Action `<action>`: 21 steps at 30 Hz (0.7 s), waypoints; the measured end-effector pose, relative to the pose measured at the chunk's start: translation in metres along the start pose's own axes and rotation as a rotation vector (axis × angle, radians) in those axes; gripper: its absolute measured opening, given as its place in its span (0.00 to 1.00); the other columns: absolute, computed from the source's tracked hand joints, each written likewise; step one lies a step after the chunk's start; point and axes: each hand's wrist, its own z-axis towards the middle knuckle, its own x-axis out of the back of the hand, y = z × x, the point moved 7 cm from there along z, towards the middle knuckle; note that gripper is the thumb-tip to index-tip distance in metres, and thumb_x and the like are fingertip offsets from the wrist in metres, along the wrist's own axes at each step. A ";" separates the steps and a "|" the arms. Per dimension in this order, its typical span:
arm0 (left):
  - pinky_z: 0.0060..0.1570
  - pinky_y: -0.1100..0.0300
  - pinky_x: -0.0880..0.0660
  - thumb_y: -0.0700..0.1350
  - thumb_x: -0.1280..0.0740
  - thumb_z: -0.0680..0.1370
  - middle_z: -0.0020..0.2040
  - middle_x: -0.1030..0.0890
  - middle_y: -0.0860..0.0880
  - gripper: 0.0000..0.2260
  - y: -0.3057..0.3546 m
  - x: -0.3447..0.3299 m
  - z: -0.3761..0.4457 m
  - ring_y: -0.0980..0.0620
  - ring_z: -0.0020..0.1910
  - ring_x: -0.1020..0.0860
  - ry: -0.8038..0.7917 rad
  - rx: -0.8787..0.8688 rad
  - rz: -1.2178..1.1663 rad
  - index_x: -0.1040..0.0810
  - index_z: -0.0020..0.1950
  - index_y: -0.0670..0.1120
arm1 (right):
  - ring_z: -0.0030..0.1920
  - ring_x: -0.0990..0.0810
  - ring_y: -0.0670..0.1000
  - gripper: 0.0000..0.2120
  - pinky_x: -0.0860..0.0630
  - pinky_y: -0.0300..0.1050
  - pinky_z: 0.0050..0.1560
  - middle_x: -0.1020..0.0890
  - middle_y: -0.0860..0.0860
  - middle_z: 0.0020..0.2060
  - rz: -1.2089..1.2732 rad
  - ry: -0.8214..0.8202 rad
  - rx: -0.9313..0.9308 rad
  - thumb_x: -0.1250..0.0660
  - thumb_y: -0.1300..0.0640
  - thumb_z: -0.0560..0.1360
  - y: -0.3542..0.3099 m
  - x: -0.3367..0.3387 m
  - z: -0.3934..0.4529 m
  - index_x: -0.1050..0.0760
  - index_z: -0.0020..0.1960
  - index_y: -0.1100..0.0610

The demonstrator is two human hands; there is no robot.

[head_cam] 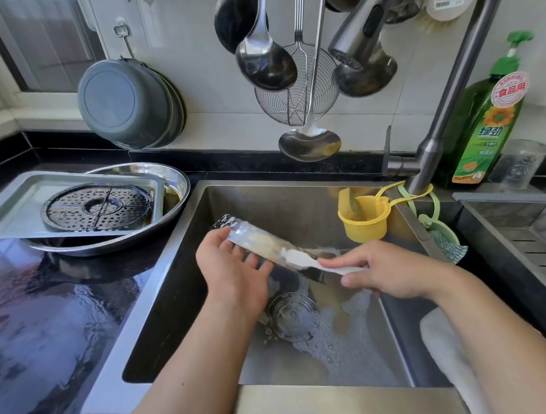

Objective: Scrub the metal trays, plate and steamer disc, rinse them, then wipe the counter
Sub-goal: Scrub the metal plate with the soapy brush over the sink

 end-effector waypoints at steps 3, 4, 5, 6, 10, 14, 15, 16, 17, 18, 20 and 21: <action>0.70 0.41 0.27 0.45 0.38 0.80 0.62 0.17 0.42 0.18 0.003 0.001 -0.001 0.40 0.61 0.18 0.035 -0.018 -0.025 0.24 0.68 0.41 | 0.31 0.30 0.39 0.21 0.24 0.37 0.38 0.17 0.44 0.47 0.009 -0.020 -0.034 0.31 0.55 0.81 0.004 -0.001 -0.002 0.24 0.64 0.30; 0.70 0.42 0.27 0.45 0.39 0.80 0.62 0.17 0.42 0.18 0.003 -0.001 -0.002 0.40 0.61 0.19 0.033 -0.020 -0.022 0.25 0.69 0.41 | 0.30 0.29 0.39 0.21 0.25 0.37 0.38 0.19 0.42 0.42 0.027 -0.009 -0.024 0.31 0.55 0.81 0.001 -0.003 0.001 0.24 0.65 0.32; 0.71 0.43 0.27 0.44 0.39 0.80 0.63 0.18 0.41 0.19 0.003 -0.002 -0.003 0.40 0.62 0.19 0.031 -0.024 -0.015 0.26 0.70 0.40 | 0.30 0.29 0.39 0.20 0.26 0.36 0.36 0.20 0.40 0.37 0.057 0.006 -0.015 0.31 0.56 0.81 -0.003 -0.004 0.004 0.23 0.66 0.34; 0.71 0.43 0.28 0.44 0.39 0.81 0.64 0.19 0.41 0.20 0.002 -0.003 -0.003 0.40 0.62 0.19 0.027 -0.028 -0.004 0.28 0.72 0.40 | 0.30 0.29 0.39 0.19 0.27 0.37 0.35 0.22 0.40 0.33 0.080 0.022 -0.005 0.32 0.56 0.81 -0.006 -0.006 0.008 0.23 0.66 0.36; 0.71 0.43 0.28 0.43 0.39 0.81 0.65 0.20 0.39 0.22 -0.001 -0.003 -0.001 0.38 0.63 0.20 0.007 -0.018 -0.002 0.31 0.75 0.40 | 0.31 0.29 0.44 0.18 0.30 0.42 0.35 0.22 0.45 0.31 0.123 0.099 0.019 0.35 0.55 0.83 -0.013 -0.009 0.016 0.23 0.63 0.33; 0.71 0.42 0.27 0.44 0.39 0.81 0.65 0.20 0.39 0.22 -0.001 -0.002 0.000 0.38 0.63 0.20 -0.005 -0.014 0.010 0.30 0.75 0.40 | 0.29 0.28 0.42 0.15 0.29 0.43 0.36 0.21 0.47 0.30 0.108 0.177 -0.051 0.36 0.56 0.83 0.001 0.005 0.013 0.21 0.59 0.35; 0.71 0.42 0.28 0.44 0.39 0.81 0.65 0.20 0.39 0.21 -0.003 -0.003 -0.001 0.38 0.63 0.20 -0.010 -0.006 0.026 0.29 0.74 0.39 | 0.29 0.28 0.43 0.14 0.29 0.43 0.34 0.21 0.47 0.29 0.107 0.171 -0.063 0.35 0.55 0.83 0.002 0.005 0.012 0.19 0.59 0.37; 0.72 0.42 0.28 0.44 0.39 0.81 0.65 0.20 0.39 0.20 -0.005 -0.004 -0.002 0.38 0.63 0.20 -0.018 0.003 0.050 0.28 0.72 0.39 | 0.28 0.28 0.43 0.12 0.29 0.41 0.33 0.22 0.46 0.28 0.095 0.156 -0.066 0.35 0.54 0.83 0.000 0.002 0.013 0.18 0.58 0.39; 0.72 0.42 0.29 0.44 0.39 0.81 0.65 0.20 0.39 0.17 -0.008 -0.006 -0.002 0.38 0.63 0.20 -0.032 0.012 0.078 0.26 0.69 0.39 | 0.28 0.28 0.43 0.10 0.29 0.40 0.32 0.22 0.45 0.28 0.070 0.141 -0.062 0.34 0.53 0.82 -0.004 -0.002 0.014 0.16 0.55 0.40; 0.71 0.42 0.28 0.43 0.39 0.81 0.64 0.20 0.39 0.15 -0.011 -0.007 -0.002 0.38 0.61 0.19 -0.046 0.024 0.112 0.25 0.65 0.40 | 0.28 0.28 0.42 0.09 0.30 0.41 0.32 0.22 0.44 0.27 0.033 0.144 -0.060 0.33 0.52 0.82 -0.008 -0.005 0.017 0.15 0.52 0.42; 0.70 0.41 0.26 0.43 0.39 0.81 0.63 0.18 0.38 0.13 -0.016 -0.010 -0.002 0.38 0.60 0.17 -0.076 0.045 0.177 0.24 0.62 0.41 | 0.31 0.27 0.45 0.09 0.30 0.46 0.36 0.22 0.44 0.28 -0.048 0.235 -0.072 0.33 0.48 0.80 -0.016 -0.003 0.021 0.15 0.45 0.45; 0.69 0.41 0.26 0.44 0.39 0.81 0.62 0.18 0.38 0.13 -0.017 -0.012 -0.002 0.38 0.60 0.17 -0.092 0.050 0.200 0.23 0.63 0.41 | 0.34 0.24 0.47 0.11 0.28 0.48 0.38 0.20 0.45 0.30 -0.076 0.298 -0.089 0.34 0.47 0.80 -0.018 0.000 0.021 0.15 0.44 0.47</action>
